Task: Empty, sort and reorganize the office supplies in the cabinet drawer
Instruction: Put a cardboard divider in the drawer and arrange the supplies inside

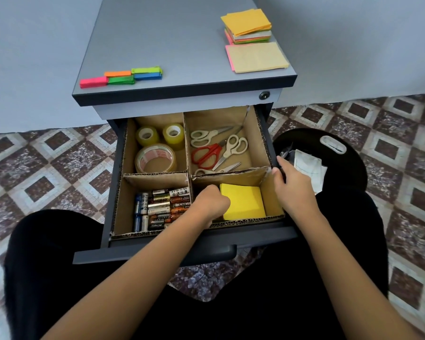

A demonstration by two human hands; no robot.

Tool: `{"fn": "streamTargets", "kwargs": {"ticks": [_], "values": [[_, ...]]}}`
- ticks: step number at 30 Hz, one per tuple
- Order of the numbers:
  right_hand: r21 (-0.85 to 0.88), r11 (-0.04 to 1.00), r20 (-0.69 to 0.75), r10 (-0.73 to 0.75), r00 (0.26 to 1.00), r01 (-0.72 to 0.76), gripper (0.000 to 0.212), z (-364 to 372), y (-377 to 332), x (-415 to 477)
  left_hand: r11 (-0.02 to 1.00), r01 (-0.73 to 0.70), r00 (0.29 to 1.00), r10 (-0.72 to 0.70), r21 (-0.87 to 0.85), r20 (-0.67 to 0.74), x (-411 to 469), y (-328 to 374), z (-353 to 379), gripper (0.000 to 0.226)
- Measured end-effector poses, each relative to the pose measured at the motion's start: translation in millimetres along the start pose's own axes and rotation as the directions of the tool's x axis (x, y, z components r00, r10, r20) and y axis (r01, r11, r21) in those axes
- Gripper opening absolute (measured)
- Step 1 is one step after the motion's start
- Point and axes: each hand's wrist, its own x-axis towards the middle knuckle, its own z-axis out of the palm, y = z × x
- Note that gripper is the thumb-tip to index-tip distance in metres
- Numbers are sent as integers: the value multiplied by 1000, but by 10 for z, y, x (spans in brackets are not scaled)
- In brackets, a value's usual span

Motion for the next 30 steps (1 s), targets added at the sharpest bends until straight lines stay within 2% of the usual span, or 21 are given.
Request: {"fn": "streamTargets", "kwargs": {"ticks": [3, 6, 21, 30], "values": [[3, 1000, 1, 9, 1000, -9, 44, -4, -6, -10, 999, 9, 1000, -8, 51, -20, -10, -3, 12, 36], [7, 1000, 5, 9, 1000, -9, 44, -13, -16, -15, 999, 41, 999, -41, -18, 1, 30, 10, 2, 45], [-2, 1000, 6, 7, 1000, -7, 44, -5, -7, -8, 972, 131, 991, -125, -194, 40, 70, 12, -26, 34], [-3, 1000, 6, 10, 1000, -10, 44, 7, 11, -1, 934, 175, 984, -154, -313, 90, 29, 53, -88, 38]]}}
